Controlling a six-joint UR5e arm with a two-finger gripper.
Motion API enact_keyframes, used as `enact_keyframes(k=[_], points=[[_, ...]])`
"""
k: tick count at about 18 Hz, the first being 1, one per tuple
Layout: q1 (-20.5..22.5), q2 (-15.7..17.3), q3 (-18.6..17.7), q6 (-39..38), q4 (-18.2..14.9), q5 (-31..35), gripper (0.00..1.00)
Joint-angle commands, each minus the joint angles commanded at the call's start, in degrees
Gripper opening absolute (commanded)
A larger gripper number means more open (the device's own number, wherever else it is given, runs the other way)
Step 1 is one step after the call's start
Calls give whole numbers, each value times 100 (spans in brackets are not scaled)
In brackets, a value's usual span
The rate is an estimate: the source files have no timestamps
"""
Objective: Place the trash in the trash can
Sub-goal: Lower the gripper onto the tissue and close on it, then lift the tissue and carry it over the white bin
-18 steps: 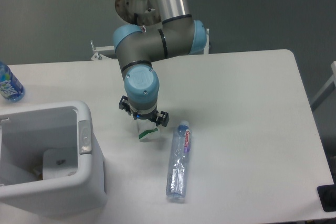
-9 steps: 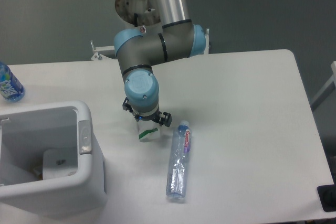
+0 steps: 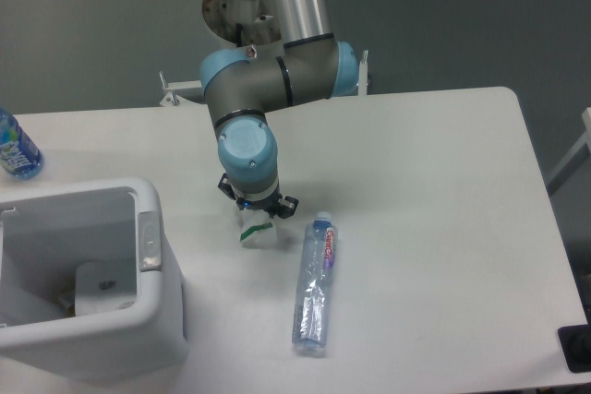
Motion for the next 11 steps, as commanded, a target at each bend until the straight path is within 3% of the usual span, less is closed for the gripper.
enact_keyframes(k=[6, 11], points=[[255, 553, 79, 61, -106, -201, 0], [798, 1115, 860, -70, -115, -2035, 0]])
